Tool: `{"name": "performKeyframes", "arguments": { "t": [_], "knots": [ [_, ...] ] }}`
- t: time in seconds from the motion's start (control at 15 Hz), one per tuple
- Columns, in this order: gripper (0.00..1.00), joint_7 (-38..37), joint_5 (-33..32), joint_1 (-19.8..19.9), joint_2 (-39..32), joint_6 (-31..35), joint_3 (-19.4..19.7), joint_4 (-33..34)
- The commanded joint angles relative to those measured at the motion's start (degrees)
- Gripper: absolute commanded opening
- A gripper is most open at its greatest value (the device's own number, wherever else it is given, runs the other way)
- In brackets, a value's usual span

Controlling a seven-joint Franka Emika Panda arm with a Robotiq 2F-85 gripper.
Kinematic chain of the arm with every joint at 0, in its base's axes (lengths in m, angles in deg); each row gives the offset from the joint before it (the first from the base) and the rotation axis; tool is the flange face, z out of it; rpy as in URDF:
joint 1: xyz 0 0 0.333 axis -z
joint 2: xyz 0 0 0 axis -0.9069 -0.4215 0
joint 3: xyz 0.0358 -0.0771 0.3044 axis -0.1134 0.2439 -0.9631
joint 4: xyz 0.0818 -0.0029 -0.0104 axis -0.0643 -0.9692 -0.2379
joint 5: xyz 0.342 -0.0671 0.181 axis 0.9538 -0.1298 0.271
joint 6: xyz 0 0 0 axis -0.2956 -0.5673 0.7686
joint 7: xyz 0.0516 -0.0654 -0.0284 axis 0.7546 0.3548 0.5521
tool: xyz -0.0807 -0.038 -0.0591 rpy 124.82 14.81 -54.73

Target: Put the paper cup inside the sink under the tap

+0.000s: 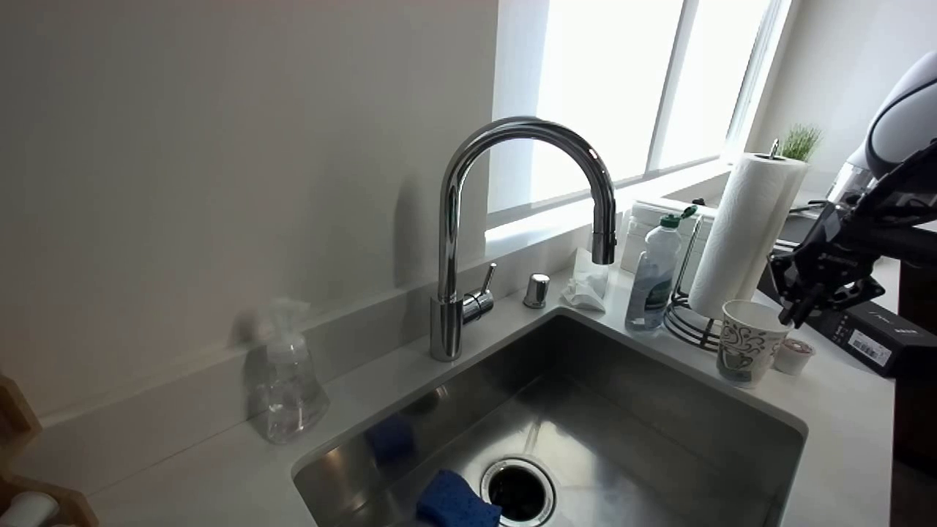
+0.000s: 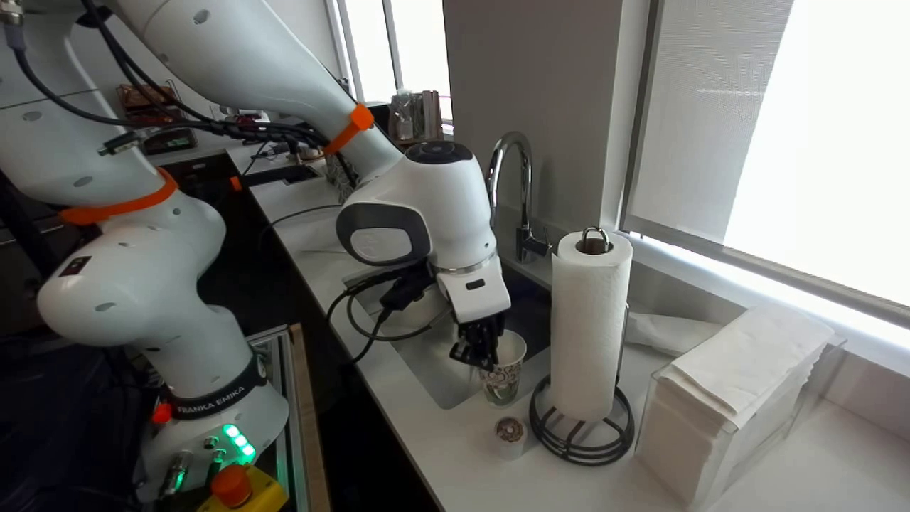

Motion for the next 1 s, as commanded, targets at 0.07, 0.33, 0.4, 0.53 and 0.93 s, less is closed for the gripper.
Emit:
{"name": "performKeyframes", "arguments": {
  "t": [0.07, 0.33, 0.4, 0.53, 0.93],
  "knots": [
    [0.0, 3.84, 3.42, -1.78, -1.58, 1.79, 1.45, 0.04],
    [0.01, 0.15, -0.87, -1.55, 2.27, -3.0, -0.43, 0.16],
    [0.01, -1.49, -3.14, -1.53, 3.5, -5.7, -1.54, 0.26],
    [0.01, -1.75, -4.4, -2.62, 7.35, -8.75, -3.19, -1.89],
    [0.01, 4.3, 1.07, -10.02, 7.33, -10.41, -6.24, -0.39]
  ]
}}
